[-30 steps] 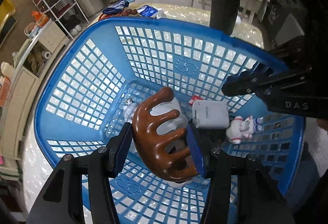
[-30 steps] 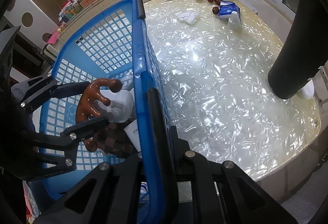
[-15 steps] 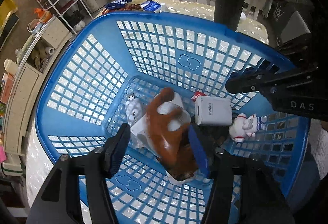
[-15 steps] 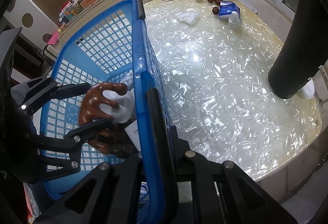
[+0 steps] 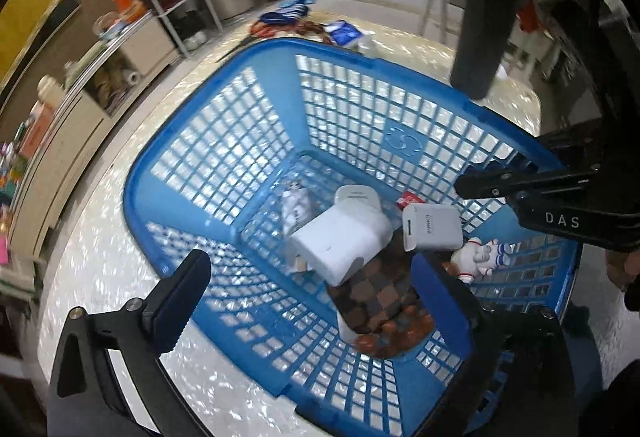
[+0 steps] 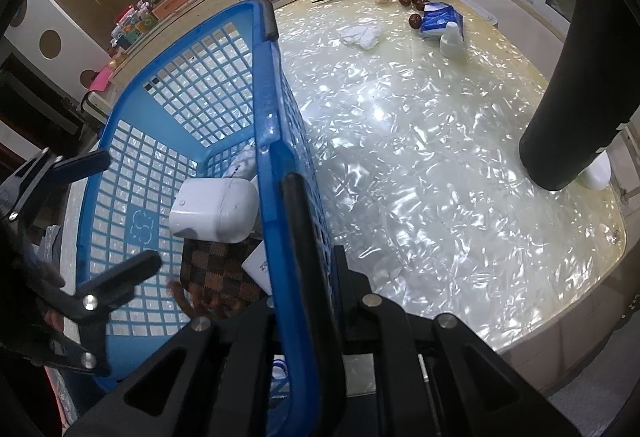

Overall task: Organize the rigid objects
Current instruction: 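Open the left gripper to drop the comb into the basket, then lower the basket onto the table with the right gripper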

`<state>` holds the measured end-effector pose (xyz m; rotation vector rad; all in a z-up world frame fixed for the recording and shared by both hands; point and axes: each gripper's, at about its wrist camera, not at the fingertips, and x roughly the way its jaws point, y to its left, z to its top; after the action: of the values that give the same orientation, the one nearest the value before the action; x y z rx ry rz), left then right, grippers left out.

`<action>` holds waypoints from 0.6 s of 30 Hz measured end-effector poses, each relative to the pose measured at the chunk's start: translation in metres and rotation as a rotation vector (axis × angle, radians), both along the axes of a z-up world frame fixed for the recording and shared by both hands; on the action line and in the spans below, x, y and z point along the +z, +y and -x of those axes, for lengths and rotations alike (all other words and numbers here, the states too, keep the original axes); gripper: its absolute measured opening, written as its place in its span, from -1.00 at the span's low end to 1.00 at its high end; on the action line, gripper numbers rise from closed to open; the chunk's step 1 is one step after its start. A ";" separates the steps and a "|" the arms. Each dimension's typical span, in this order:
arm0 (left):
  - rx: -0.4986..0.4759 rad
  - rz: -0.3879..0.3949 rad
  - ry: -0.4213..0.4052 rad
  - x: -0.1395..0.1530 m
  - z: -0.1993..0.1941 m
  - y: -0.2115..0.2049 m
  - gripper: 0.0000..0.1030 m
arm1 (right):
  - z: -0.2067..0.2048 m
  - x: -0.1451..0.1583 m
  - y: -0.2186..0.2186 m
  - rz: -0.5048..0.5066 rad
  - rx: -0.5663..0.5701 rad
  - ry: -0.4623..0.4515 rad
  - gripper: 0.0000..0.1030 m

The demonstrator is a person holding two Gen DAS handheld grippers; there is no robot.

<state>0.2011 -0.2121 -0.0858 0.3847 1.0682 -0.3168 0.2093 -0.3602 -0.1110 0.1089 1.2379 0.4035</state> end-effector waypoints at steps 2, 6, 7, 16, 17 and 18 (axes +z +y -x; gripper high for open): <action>0.007 0.021 -0.018 0.004 0.005 0.003 0.98 | 0.001 0.004 0.001 0.009 -0.004 -0.013 -0.82; 0.040 0.046 -0.038 0.015 0.012 0.006 0.99 | 0.000 0.015 -0.001 0.043 -0.027 -0.062 -0.43; 0.046 0.058 -0.043 0.019 0.013 0.007 0.99 | -0.001 0.018 -0.004 0.046 -0.036 -0.074 -0.16; 0.200 0.102 -0.131 0.050 0.028 0.045 0.99 | 0.008 0.047 0.000 0.038 -0.045 -0.149 0.48; 0.220 0.100 -0.145 0.053 0.032 0.051 0.99 | 0.010 0.048 0.003 0.036 -0.039 -0.153 0.48; 0.237 0.107 -0.151 0.055 0.035 0.056 0.99 | 0.013 0.051 0.007 0.033 -0.031 -0.159 0.48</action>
<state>0.1661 -0.1556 -0.0308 0.1805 0.9337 -0.1309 0.1966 -0.3537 -0.0601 0.0665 1.0846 0.3578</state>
